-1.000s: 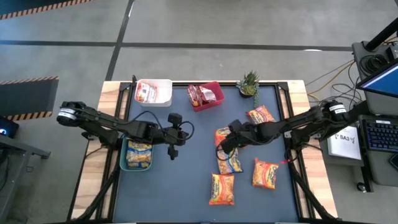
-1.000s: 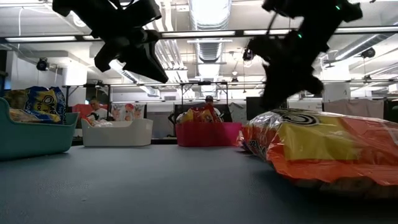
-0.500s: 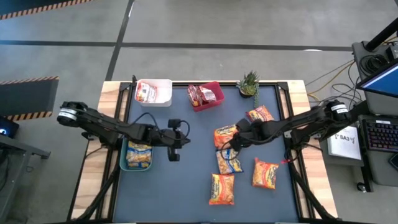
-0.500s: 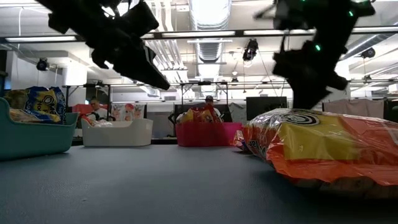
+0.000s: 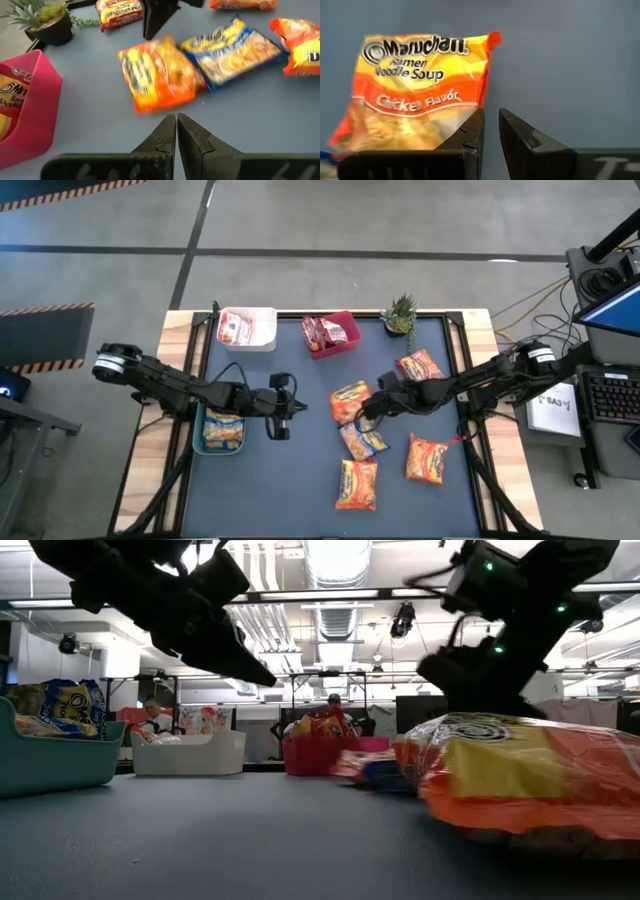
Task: Sort Maruchan noodles
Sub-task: Put the orange noodle pack into the white bin
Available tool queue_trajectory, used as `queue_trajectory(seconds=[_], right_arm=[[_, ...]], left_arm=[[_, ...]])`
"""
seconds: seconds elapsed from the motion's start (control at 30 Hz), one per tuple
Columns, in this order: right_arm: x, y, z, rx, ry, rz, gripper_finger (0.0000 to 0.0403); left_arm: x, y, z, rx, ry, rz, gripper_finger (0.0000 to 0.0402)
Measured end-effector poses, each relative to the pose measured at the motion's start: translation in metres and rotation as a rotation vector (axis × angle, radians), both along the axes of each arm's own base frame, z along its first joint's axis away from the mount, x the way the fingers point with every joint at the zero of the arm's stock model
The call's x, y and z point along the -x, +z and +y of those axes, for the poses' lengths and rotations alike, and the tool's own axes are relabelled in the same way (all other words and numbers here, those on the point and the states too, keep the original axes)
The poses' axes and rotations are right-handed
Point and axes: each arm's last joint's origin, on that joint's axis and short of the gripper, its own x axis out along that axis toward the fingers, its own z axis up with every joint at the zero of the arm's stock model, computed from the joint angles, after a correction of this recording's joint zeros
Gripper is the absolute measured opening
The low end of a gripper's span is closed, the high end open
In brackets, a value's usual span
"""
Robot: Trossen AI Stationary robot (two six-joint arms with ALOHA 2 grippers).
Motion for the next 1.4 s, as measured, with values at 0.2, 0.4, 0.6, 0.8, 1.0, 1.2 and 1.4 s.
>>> queue_trajectory(seconds=[0.2, 0.4, 0.6, 0.8, 1.0, 1.2, 1.4], right_arm=[[-0.028, 0.006, 0.004, 0.042, 0.134, -0.124, 0.0047], [-0.034, 0.024, 0.001, 0.108, 0.228, -0.073, 0.0047], [-0.031, 0.027, -0.008, 0.156, 0.278, -0.027, 0.0047], [-0.03, 0.022, -0.01, 0.186, 0.31, 0.009, 0.0047], [-0.03, 0.022, -0.02, 0.208, 0.314, 0.035, 0.0047], [-0.03, 0.02, -0.04, 0.098, 0.394, 0.028, 0.0047], [-0.028, 0.019, -0.051, 0.104, 0.4, 0.04, 0.0047]], left_arm=[[-0.002, 0.003, 0.0, 0.081, 0.05, -0.066, 0.0], [-0.002, 0.002, 0.0, 0.166, 0.098, -0.08, 0.0009], [-0.004, 0.003, 0.0, 0.174, 0.098, -0.115, 0.0038], [-0.01, -0.001, 0.0, 0.167, 0.116, -0.143, 0.0073], [-0.023, -0.018, -0.001, 0.159, 0.154, -0.173, 0.0098], [-0.03, -0.027, -0.002, 0.164, 0.133, -0.205, 0.0104], [-0.036, -0.047, -0.003, 0.148, 0.128, -0.165, 0.0087]])
